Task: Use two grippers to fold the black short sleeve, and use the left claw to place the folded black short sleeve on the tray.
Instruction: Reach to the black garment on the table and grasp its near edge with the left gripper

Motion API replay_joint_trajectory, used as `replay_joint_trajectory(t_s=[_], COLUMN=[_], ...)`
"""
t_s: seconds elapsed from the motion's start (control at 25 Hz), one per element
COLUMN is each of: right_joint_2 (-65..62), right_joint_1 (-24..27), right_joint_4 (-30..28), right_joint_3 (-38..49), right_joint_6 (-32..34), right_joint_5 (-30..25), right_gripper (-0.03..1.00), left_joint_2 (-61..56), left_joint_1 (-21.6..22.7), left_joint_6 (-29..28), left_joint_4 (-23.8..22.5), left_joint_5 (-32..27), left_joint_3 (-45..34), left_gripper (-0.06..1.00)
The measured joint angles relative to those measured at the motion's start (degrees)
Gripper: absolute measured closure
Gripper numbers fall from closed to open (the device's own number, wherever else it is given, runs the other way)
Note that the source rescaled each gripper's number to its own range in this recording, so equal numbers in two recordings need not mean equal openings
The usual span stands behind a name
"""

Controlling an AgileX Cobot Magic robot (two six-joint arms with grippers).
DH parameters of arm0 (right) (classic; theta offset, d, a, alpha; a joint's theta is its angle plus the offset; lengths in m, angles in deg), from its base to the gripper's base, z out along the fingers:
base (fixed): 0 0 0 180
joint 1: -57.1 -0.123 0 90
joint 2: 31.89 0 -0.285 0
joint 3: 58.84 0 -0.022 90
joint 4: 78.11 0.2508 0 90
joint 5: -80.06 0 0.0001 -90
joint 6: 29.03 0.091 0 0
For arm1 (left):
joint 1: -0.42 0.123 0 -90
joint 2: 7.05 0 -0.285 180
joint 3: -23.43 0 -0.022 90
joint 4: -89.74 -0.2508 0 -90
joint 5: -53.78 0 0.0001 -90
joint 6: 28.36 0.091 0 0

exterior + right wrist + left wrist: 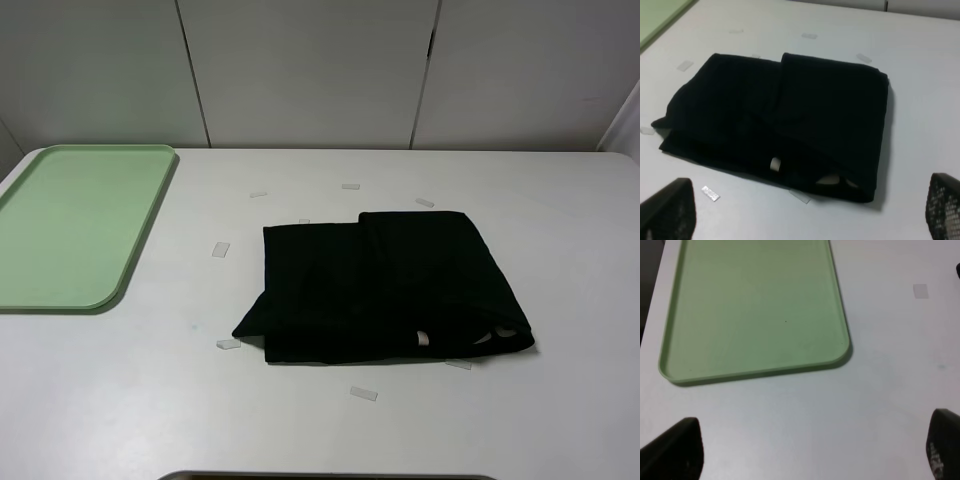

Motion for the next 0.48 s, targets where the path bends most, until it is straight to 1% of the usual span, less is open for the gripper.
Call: replay_joint_trajectory(t_s=[0.32,0.4,0.48], right_joint_2=[0.0,0.0,0.0], right_joint_1=[0.07,1.22,3.41], right_joint_4=[0.0,0.0,0.19], right_joint_3=[0.0,0.0,0.0], right_joint_6=[0.0,0.0,-0.46], right_joint_5=[0.05,0.05,0.06], right_gripper=[-0.03,-0.03,-0.03], left_joint_2=[0.0,0.0,0.0], left_joint_1=[0.0,0.0,0.0], left_joint_6=[0.0,0.0,0.0], left_joint_4=[0.0,0.0,0.0], left_joint_5=[0.1,0.1,0.1], left_joint_3=[0.0,0.0,0.0], left_gripper=[0.07,0.07,0.07])
